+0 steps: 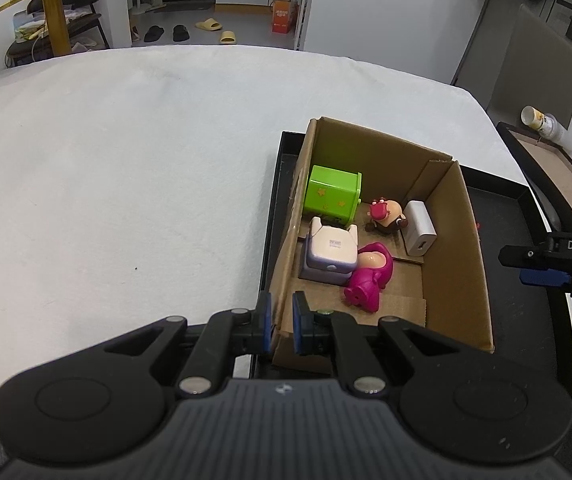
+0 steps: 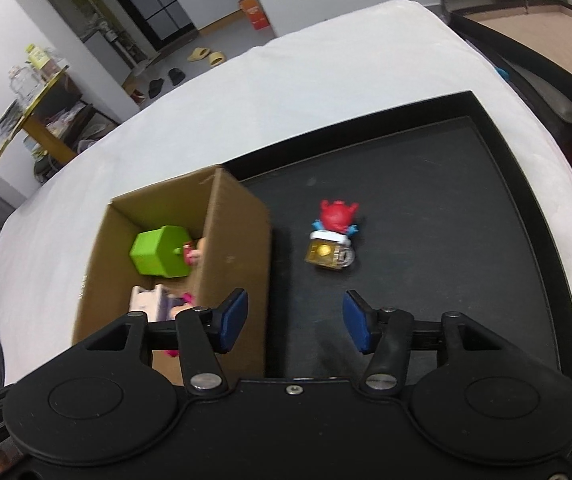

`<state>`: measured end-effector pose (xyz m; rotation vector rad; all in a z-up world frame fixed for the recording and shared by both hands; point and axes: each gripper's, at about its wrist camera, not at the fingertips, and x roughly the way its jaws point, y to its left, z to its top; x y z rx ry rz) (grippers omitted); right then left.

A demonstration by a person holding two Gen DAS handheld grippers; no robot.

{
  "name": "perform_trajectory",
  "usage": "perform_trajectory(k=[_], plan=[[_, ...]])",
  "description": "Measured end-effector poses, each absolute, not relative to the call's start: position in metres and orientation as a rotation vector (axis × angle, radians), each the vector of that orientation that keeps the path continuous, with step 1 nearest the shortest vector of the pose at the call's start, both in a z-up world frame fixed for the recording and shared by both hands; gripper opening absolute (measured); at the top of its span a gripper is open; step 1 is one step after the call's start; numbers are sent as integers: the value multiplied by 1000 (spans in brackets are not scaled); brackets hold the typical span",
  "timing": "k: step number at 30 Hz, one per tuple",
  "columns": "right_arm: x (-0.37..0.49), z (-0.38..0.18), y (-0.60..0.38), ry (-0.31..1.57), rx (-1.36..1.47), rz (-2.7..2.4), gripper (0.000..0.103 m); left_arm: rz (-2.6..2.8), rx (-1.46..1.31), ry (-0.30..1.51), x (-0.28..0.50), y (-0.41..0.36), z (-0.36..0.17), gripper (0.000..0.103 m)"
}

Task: Organize rigid objects
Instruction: 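Move the right gripper down to the red crab figure on the tray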

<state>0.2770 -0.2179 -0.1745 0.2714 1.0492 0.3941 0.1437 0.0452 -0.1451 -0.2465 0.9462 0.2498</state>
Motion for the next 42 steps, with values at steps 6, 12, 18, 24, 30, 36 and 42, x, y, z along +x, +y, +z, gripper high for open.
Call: perform_trajectory(k=[6,12,18,24,30,36,42], plan=[[292,-191,-223,1062,305,355,53,250,-244,950,144,45,-146,9],[313,-205,-216,1062,311,306,53,249,-242,955,145,46,-147,10],[330,-217,-207,1079,292,263,53,248,-244,956,145,46,-147,10],[346,-226,-200,1101,291,230,53,248,-245,956,145,45,-147,10],[350,-229,-187,1114,262,226,53,247,-245,956,146,45,-147,10],[349,-233,-173,1147,166,219,37,247,-245,956,146,45,-147,10],[343,-229,-176,1154,116,221,37,245,-246,954,146,44,-147,10]])
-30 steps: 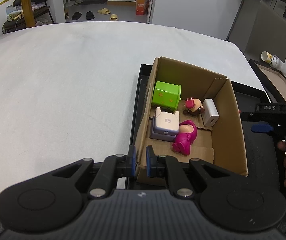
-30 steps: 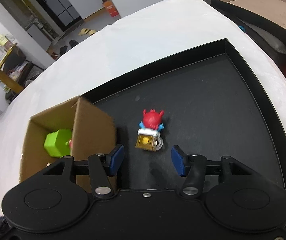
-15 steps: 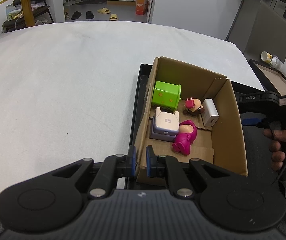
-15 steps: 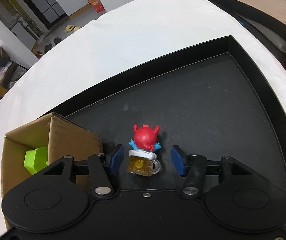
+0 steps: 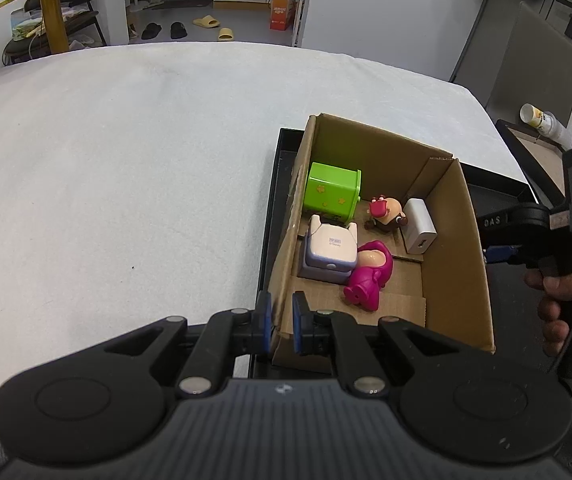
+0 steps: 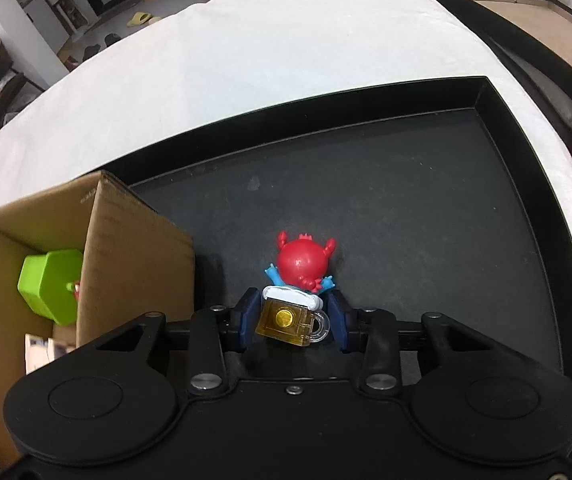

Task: Organize rigid objects
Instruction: 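Move the right gripper down to the red crab figure on the tray, then close the right gripper on the red crab figure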

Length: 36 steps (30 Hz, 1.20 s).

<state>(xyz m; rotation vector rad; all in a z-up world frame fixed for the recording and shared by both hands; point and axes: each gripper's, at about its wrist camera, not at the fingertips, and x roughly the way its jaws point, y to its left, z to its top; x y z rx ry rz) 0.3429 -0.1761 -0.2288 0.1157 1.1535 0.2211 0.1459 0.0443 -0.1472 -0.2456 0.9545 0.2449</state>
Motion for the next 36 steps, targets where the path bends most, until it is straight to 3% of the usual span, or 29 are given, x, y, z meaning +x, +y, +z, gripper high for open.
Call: perform_trajectory(k=[30,33,36], plan=[[294,-226,-208,1298,-90,321,39,243,-252,951,146,45,-143,10],[297,-221,-208,1294,-84,315,44,242,-253,950,145,46,-143,10],[303,-221,-211,1294,-25,269,55,241,-254,949,146,45,-142,10]])
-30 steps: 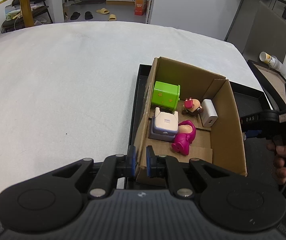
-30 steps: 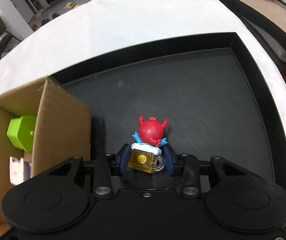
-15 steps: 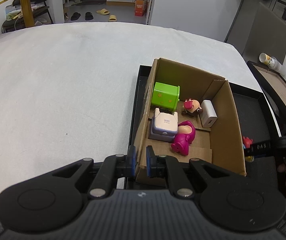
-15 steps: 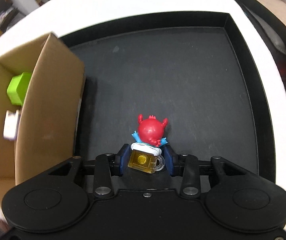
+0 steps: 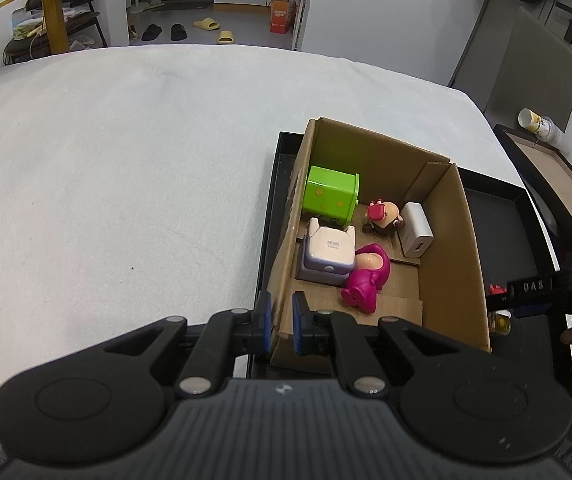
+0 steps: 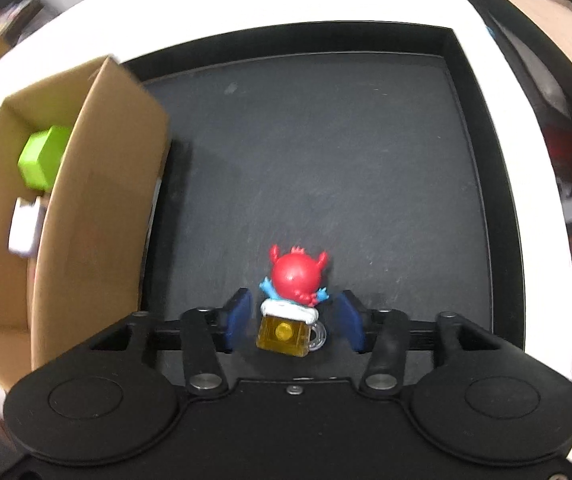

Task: Organize rigid objects
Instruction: 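Close the right gripper on the red crab figure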

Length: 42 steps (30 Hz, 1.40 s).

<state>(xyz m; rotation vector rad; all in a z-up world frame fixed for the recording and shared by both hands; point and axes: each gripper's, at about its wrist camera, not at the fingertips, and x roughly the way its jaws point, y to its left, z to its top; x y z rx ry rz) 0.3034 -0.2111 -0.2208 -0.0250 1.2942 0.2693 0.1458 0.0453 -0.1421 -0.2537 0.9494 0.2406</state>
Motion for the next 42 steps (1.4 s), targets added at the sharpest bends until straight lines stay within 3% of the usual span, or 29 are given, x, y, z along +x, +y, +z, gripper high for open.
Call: perform_trajectory(k=[12,25,42], plan=[[311,-234,-217,1275,82,154,57,237,-260,947,145,47,-142,10],[306,-231,-202,1255,24,143,39,235,-263,945,145,48,-142,10],[290,-194,-208,1163,30,175,39,236,-261,944,145,47,-142,10]])
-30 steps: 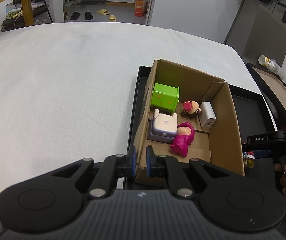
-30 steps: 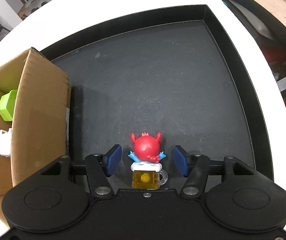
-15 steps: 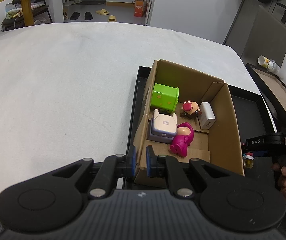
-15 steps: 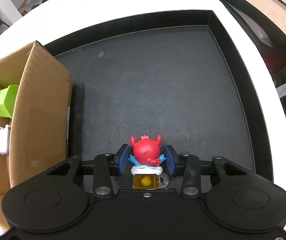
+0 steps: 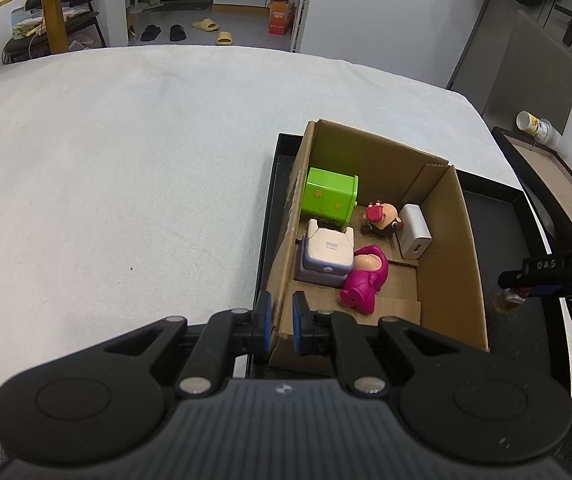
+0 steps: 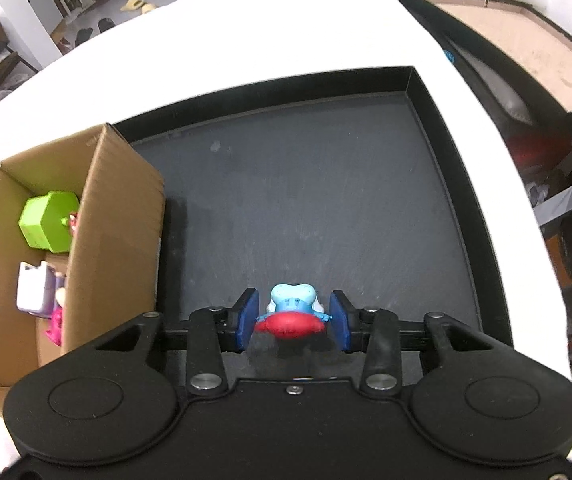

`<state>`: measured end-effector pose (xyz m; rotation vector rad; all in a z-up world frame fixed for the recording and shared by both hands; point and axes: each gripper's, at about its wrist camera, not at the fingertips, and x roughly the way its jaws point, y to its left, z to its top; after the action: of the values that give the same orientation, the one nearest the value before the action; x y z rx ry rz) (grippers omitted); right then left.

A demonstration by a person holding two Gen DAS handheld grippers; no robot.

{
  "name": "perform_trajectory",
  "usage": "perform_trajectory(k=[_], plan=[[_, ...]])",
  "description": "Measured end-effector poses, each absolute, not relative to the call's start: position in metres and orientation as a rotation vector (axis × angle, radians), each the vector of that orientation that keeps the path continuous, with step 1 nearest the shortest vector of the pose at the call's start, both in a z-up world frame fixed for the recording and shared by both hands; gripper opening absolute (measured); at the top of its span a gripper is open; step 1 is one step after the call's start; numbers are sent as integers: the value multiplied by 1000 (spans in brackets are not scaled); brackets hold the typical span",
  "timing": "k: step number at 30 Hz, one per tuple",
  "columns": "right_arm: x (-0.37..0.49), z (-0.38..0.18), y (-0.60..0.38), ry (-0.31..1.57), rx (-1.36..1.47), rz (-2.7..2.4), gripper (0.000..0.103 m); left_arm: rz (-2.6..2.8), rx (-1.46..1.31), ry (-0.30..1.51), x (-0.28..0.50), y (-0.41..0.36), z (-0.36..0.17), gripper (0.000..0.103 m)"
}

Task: Organize rigid objects
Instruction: 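Close the right gripper on the red crab figure, then carry the red crab figure with the right gripper over the box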

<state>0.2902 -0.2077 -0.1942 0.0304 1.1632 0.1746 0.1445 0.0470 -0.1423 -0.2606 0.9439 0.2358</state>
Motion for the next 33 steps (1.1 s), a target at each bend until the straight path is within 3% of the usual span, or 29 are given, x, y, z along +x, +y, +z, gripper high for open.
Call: perform_trajectory(k=[33], plan=[[280,-101,-168,1005,49,367,39,234,-258,929,141,46,-141,10]])
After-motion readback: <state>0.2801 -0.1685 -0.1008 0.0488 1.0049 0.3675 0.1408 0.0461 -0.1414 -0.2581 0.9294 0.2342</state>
